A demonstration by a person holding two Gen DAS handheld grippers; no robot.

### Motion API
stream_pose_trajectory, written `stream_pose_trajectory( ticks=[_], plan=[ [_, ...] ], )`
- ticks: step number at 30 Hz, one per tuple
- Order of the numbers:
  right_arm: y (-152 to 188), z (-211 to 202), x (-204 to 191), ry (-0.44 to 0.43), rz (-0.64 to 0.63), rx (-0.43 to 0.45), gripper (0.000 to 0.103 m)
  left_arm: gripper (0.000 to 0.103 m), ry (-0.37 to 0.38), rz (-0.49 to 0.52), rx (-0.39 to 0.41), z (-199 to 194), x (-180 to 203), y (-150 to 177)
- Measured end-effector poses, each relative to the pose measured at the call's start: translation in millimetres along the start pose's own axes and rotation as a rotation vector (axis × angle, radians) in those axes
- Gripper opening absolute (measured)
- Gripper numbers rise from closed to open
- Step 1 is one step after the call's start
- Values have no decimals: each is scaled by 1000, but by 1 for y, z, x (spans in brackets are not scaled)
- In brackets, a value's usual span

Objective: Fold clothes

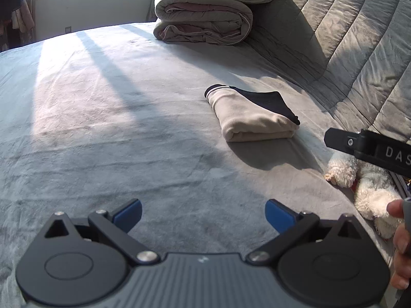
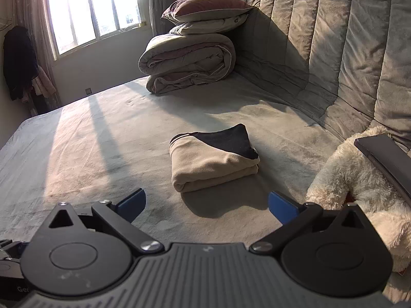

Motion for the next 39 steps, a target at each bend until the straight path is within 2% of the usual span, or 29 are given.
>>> stream_pose_trajectory(
  ticks=[3,8,11,13,17,22,27,32,39],
  plan=[
    [15,-1,-10,21,-14,-11,103,102,-5,14,-23,2,-14,14],
    [42,5,-20,57,-23,-19,103,102,-40,-5,11,10,-39,33],
    [57,15,-20,90,-14,-28,103,102,-71,-18,-40,22,-46,38],
    [65,22,-23,103,-26,-64,103,102,-70,-23,-32,22,-47,36],
    [67,27,-25,126,-58,-68,103,102,-46,-29,-11,18,-44,32],
    [68,24,-20,164,-42,-59,103,102,-81,-1,5,19,-38,31],
    [63,14,-17,239,-61,-36,103,102,-76,8,22,16,-31,27],
    [61,7,-23,242,-85,-6,103,102,-113,40,44,12,-29,28],
    [63,10,-35,210,-117,-17,103,102,-144,38,45,15,-35,28]
  ],
)
Point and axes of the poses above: each gripper's, at about its wrist camera, not at the fingertips, and z roughly the way its jaws point, x to its right, y to its underside, the point moved 6 cm from there along z, roughly the way its jaws point, and after that the axes turned 6 degrees about -y, right-handed, at the moved point
